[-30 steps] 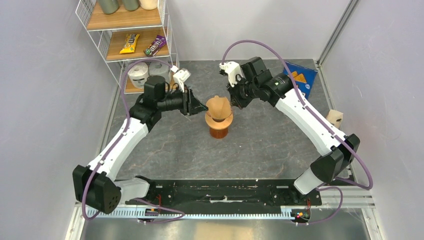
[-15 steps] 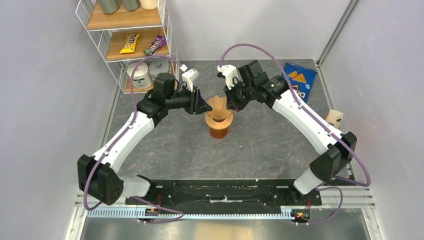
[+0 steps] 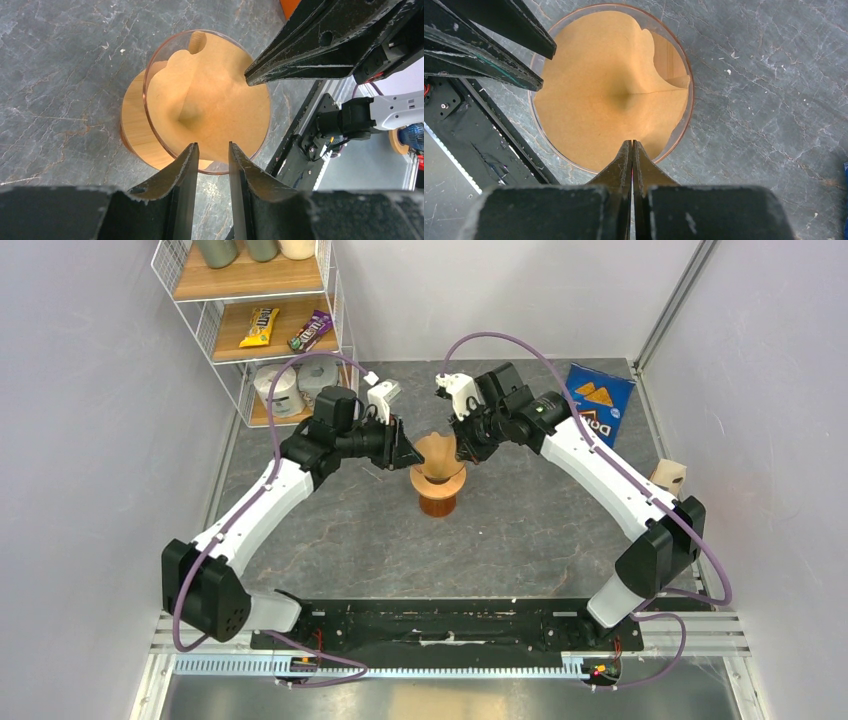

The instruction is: Place the coffee filter in the dripper

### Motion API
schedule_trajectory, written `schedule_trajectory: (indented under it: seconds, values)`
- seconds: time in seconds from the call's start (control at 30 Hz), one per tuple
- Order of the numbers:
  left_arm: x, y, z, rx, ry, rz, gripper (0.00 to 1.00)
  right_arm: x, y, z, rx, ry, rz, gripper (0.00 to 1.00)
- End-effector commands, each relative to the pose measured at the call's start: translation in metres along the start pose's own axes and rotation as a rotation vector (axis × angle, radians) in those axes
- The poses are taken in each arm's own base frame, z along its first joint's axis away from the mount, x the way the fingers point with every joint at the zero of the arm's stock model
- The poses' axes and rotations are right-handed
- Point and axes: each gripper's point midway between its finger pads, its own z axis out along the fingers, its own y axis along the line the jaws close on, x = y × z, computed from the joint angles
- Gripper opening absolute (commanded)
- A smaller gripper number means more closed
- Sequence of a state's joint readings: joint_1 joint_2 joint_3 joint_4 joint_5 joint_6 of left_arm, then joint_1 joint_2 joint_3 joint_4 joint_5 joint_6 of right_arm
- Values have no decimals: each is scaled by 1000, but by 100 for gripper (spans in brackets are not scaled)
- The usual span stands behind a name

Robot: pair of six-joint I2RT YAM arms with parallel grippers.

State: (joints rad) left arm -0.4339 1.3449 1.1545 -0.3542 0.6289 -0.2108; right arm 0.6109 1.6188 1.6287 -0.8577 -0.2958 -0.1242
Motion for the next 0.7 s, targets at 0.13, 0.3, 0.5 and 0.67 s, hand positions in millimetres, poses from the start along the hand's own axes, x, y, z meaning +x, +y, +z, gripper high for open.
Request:
schedule_trajectory:
  seconds: [0.13,0.3,0.5,0.67]
  values:
    - [-12,0,2,-5,-15,64,35,-6,-3,7,-8,-29,-13,0]
    - [-17,-5,0,5,-25,81,35,-12,1,4,-30,-47,-18,0]
    - [-40,-21,-10,35,-73,112,36,-42,12,-15,-64,-139,-37,0]
    - [-64,-36,-24,41,-122,162,36,-71,19,-38,-72,-246,-56,0]
